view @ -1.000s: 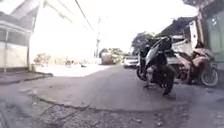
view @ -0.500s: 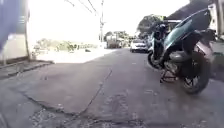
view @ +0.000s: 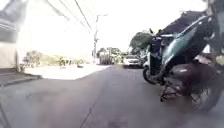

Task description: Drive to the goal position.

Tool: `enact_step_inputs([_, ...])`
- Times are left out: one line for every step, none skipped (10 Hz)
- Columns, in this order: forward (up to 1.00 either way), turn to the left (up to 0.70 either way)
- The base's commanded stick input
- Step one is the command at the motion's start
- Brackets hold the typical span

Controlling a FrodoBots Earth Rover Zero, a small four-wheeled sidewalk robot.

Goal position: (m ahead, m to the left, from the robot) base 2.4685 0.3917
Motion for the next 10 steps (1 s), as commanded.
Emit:
enact_step_inputs([1.0, 0.39])
enact_step_inputs([0.98, 0.23])
enact_step_inputs([0.95, -0.01])
enact_step_inputs([0.94, -0.01])
enact_step_inputs([0.94, -0.08])
enact_step_inputs([0.93, -0.18])
enact_step_inputs([0.92, -0.32])
enact_step_inputs([0.92, -0.37])
enact_step_inputs([0.92, -0.38])
enact_step_inputs([0.92, -0.24])
